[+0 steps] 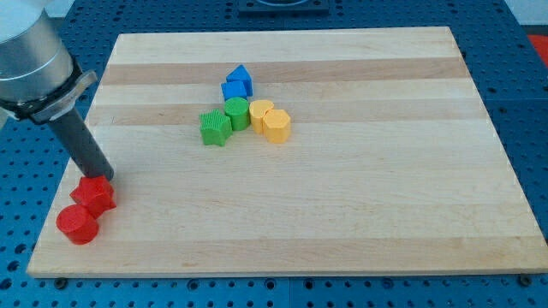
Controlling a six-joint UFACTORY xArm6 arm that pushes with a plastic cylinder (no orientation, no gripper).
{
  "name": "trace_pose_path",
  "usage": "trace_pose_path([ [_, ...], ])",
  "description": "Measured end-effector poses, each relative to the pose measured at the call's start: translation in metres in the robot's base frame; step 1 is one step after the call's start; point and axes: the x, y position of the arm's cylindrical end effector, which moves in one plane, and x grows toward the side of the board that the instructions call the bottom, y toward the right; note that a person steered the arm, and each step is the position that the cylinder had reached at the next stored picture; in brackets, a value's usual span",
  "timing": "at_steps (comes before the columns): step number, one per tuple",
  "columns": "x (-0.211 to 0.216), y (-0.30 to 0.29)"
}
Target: Push the yellow hexagon slightly towards the bottom of the board
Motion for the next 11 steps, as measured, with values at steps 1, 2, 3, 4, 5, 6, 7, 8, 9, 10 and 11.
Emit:
trace_pose_path([
  [1, 0.000, 0.000],
  [2, -0.019, 0.053],
  [3, -0.019, 0.156],
  [4, -0.028, 0.259],
  [5, -0.063, 0.330],
  [6, -0.112, 0.340],
  [7, -0.123, 0.320],
  [8, -0.108, 0.279],
  [9, -0.078, 0.228],
  [10, -0.042, 0.187],
  [11, -0.041, 0.190],
])
